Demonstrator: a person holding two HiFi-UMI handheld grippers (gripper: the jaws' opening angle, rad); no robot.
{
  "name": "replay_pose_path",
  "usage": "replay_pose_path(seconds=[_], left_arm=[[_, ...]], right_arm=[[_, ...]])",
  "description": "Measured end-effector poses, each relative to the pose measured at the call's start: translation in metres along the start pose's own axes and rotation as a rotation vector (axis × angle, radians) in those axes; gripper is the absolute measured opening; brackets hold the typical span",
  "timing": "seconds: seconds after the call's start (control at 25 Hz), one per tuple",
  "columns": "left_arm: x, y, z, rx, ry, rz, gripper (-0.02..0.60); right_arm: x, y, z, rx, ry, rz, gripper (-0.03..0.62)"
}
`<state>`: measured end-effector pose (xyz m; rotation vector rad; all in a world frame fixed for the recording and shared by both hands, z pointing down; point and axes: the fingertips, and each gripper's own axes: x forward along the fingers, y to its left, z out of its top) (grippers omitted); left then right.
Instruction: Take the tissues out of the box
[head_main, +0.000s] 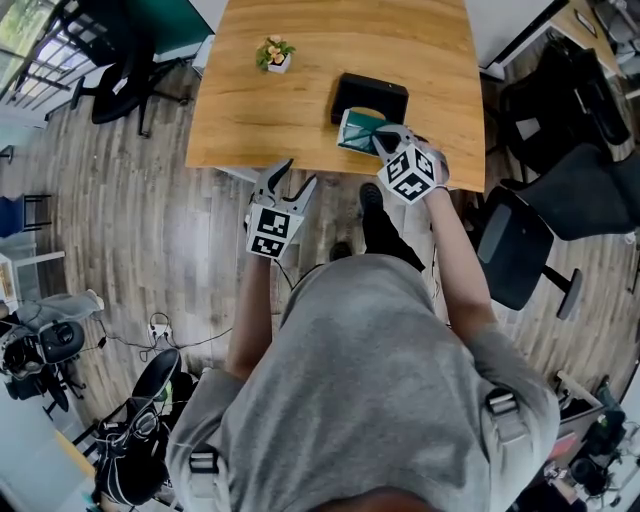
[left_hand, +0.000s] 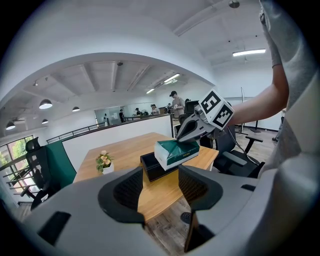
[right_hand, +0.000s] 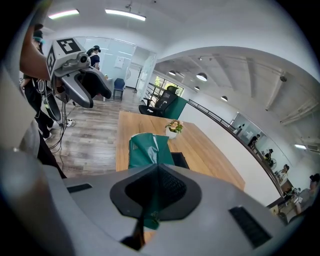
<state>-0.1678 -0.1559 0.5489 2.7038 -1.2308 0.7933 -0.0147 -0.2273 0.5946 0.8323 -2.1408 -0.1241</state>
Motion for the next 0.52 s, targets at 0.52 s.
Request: replay_pose_path(seconds=[0.52], left_arm=[[-0.009, -0.014, -0.008, 0.016, 0.013, -0.013, 0.239]], right_arm=[[-0.008, 0.017, -0.005, 0.000, 0.004, -0.005, 0.005]])
